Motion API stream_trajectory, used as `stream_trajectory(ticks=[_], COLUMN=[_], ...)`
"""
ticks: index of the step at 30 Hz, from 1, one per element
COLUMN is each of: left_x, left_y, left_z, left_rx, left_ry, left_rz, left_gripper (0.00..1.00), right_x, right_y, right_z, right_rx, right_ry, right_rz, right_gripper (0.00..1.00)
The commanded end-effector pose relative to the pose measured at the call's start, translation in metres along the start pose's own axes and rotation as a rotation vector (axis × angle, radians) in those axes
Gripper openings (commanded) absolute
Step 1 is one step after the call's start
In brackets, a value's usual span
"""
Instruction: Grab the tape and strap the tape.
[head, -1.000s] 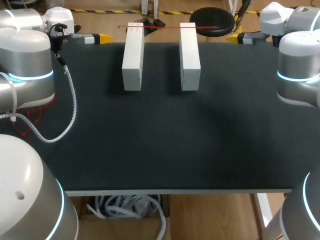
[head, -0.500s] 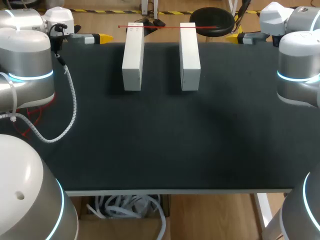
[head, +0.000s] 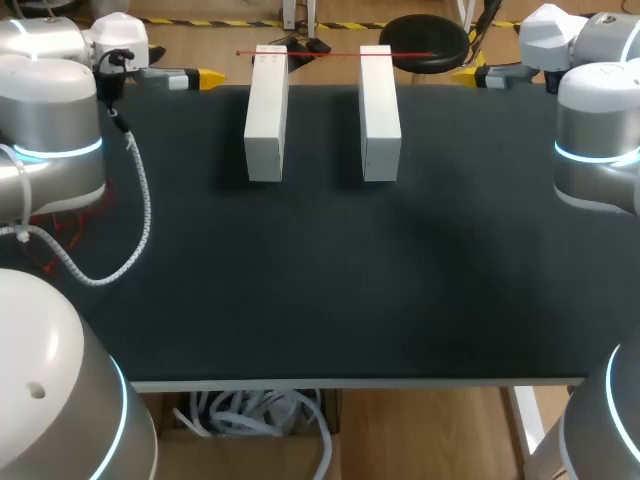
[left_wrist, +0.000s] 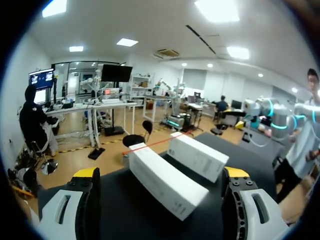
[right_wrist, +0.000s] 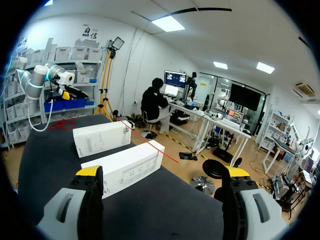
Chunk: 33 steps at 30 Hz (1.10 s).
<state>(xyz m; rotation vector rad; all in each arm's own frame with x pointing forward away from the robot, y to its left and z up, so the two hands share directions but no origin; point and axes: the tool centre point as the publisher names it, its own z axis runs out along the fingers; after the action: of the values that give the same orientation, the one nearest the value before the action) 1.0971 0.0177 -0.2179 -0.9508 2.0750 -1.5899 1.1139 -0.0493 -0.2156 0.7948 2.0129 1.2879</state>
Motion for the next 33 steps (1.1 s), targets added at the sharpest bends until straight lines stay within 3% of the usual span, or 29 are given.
stream_trajectory(ticks=[1, 6, 16, 20, 26, 33], left_x=[-0.025, -0.033, -0.041, -0.045, -0.050, -0.055], left_y=[0.002, -0.001, -0.006, -0.005, -0.003, -0.002], left_z=[0.018, 0.040, 0.074, 0.086, 0.104, 0.124], left_rx=[0.012, 0.024, 0.091, 0.145, 0.132, 0.135], left_ry=[0.145, 0.285, 0.429, 0.522, 0.666, 0.746], left_rz=[0.046, 0.096, 0.147, 0.217, 0.284, 0.311], left_gripper=[1.00, 1.00, 1.00, 1.00, 1.00, 1.00], right_x=[0.000, 0.000, 0.000, 0.000, 0.000, 0.000], right_y=[0.000, 0.000, 0.000, 0.000, 0.000, 0.000], right_z=[0.000, 0.000, 0.000, 0.000, 0.000, 0.000], right_rx=[0.000, 0.000, 0.000, 0.000, 0.000, 0.000], right_ry=[0.000, 0.000, 0.000, 0.000, 0.000, 0.000], right_rz=[0.000, 0.000, 0.000, 0.000, 0.000, 0.000], right_gripper=[1.00, 1.00, 1.00, 1.00, 1.00, 1.00])
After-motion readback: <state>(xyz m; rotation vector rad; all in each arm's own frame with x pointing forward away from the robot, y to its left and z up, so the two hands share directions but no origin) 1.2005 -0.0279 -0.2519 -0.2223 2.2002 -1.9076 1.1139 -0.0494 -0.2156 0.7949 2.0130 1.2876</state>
